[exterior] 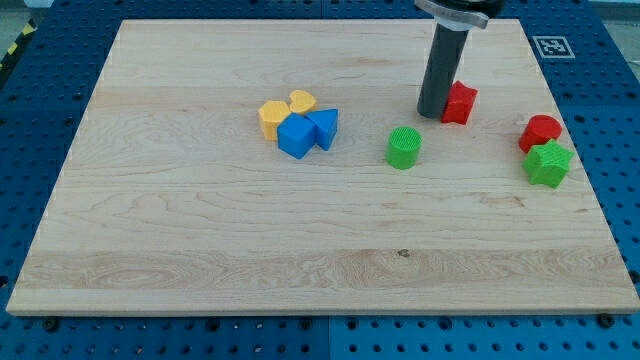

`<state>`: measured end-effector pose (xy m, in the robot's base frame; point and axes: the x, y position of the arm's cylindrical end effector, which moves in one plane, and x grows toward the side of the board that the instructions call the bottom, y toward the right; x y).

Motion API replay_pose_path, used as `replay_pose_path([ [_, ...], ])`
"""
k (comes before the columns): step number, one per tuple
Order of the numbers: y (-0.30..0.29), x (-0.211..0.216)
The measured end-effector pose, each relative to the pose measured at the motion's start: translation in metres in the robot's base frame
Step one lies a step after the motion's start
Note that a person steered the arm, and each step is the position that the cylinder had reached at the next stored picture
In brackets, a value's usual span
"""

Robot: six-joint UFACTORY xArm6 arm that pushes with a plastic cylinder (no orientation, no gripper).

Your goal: Move the red star diagonal to the red circle

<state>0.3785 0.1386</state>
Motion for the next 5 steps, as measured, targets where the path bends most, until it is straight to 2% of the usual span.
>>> replay_pose_path([
  [1, 0.036, 0.000],
  [2, 0.046, 0.000],
  [5, 0.023, -0.003],
])
